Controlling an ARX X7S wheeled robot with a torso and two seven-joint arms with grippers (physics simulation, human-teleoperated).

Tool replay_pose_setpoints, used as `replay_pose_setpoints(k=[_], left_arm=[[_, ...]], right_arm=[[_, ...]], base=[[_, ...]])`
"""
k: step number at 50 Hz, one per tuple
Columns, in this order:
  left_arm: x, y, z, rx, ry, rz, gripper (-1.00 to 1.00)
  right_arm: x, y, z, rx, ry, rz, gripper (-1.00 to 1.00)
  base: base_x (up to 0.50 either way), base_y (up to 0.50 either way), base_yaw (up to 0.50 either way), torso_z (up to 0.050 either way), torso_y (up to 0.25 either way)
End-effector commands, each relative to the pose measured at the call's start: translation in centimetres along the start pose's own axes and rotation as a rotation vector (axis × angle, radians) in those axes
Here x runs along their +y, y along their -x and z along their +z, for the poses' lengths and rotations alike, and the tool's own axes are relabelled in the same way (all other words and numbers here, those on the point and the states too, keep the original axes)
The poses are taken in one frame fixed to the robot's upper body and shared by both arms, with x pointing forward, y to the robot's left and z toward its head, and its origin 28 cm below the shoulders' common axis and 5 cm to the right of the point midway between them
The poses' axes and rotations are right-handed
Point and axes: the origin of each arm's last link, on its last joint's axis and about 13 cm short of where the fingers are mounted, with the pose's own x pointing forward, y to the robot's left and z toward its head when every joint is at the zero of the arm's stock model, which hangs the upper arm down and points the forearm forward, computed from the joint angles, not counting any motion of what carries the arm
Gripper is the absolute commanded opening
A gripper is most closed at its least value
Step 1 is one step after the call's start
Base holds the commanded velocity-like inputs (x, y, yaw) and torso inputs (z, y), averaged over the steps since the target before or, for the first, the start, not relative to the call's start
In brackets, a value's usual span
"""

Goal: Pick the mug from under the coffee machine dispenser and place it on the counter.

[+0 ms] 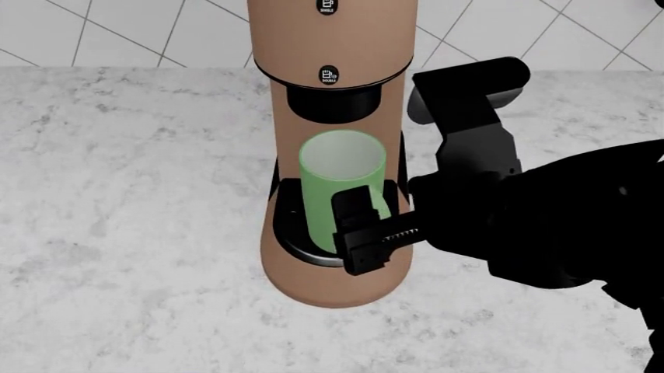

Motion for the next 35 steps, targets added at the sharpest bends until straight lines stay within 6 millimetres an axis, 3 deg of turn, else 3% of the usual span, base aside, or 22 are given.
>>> replay_pose_setpoints(k=[1, 26, 27, 35], left_arm=[[0.0, 0.0, 0.0, 0.000, 0.003, 0.002, 1.00], [0.1, 0.0, 0.0, 0.001, 0.009, 0.015, 1.00], [0.1, 0.0, 0.0, 0.003, 0.009, 0.015, 1.00], [0.2, 0.0, 0.1, 0.000, 0.010, 0.019, 1.00]], right_arm=[[-0.1, -1.1, -0.1, 0.008, 0.003, 0.024, 1.00], [0.7, -2.6, -1.6, 0.040, -0.020, 0.094, 1.00], [0.7, -2.6, -1.6, 0.042, -0.013, 0.085, -1.00], [1.1, -1.2, -1.3, 0.025, 0.010, 0.063, -1.00]], base=[[0.00, 0.00, 0.00, 0.000, 0.000], [0.00, 0.00, 0.00, 0.000, 0.000], [0.00, 0.00, 0.00, 0.000, 0.000], [0.00, 0.00, 0.00, 0.000, 0.000]])
